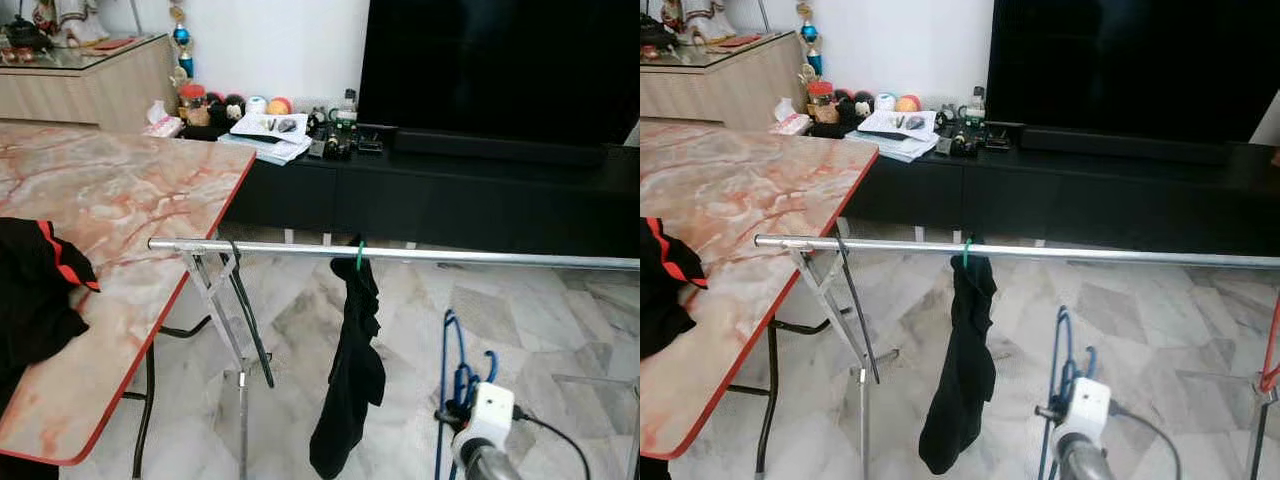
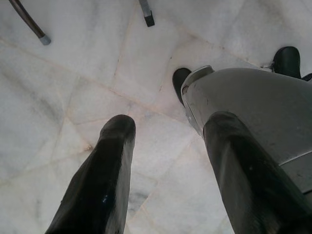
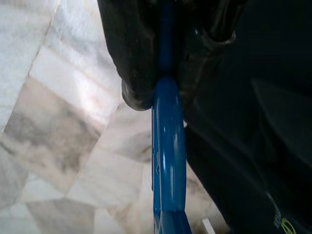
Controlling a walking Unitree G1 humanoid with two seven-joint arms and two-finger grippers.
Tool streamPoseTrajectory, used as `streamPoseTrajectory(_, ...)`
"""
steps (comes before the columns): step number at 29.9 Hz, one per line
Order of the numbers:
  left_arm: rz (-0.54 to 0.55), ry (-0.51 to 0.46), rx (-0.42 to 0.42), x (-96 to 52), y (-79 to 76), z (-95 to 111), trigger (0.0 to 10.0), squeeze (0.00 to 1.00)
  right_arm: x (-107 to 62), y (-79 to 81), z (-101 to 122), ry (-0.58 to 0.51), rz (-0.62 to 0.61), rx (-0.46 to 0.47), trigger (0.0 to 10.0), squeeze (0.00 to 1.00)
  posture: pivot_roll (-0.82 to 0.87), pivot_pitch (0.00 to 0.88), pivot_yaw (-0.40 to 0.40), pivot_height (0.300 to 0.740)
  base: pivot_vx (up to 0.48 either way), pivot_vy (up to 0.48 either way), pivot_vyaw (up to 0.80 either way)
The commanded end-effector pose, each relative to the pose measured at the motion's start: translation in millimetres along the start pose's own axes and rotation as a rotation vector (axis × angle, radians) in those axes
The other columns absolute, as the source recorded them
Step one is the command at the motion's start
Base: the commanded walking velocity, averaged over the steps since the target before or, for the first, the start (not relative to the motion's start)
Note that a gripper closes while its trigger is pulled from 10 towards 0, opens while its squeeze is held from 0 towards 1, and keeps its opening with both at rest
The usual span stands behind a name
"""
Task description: Hang hanger
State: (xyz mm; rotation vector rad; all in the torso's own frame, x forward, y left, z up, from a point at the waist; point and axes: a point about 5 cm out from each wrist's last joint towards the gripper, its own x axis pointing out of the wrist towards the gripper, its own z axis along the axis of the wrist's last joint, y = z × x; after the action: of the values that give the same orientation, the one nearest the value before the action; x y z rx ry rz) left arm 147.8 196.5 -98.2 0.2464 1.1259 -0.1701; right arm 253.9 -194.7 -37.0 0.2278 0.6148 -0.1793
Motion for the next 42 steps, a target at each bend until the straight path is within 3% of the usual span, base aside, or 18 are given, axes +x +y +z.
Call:
streamPoseTrajectory(1,-0.032,0.039,0.018,-0.3,-9.2,-11.1,10.0,0.0,0.2,-5.8,5.2,-0.025,-0.012,-0.01,10.0,0.0,0.05,0.003,-0.02,0.74,0.0,-0.401,0.0)
streamPoseTrajectory(9,-0.041,0.044,0.026,-0.5,-12.2,-13.8,10.0,0.0,-0.5,-7.5,4.0,-0.024,-0.016,-0.021,10.0,0.0,0.04,0.0,-0.02,0.74,0.0,-0.398,0.0)
streamPoseTrajectory(20,-0.044,0.042,0.074,-0.5,-13.5,-14.2,10.0,0.0,-1.9,-6.3,-1.9,-0.007,-0.014,-0.031,10.0,0.0,0.04,0.0,-0.013,0.74,0.0,-0.062,0.0)
streamPoseTrajectory(30,-0.034,0.054,0.059,-1.2,-11.0,-17.7,10.0,0.0,-3.5,-5.5,-6.3,-0.006,-0.019,-0.02,10.0,0.0,0.04,0.0,-0.003,0.74,0.0,-0.188,0.0)
streamPoseTrajectory(37,-0.029,0.042,0.047,-0.8,-10.6,-15.0,10.0,0.0,0.4,-2.5,9.5,-0.072,-0.034,0.004,10.0,0.0,0.05,0.0,-0.007,0.74,0.0,0.0,0.0)
streamPoseTrajectory(42,-0.027,0.037,0.038,-0.4,-11.4,-13.1,10.0,0.0,6.7,2.7,45.2,-0.203,-0.037,0.043,10.0,0.0,0.04,0.0,-0.01,0.74,0.0,0.0,0.0)
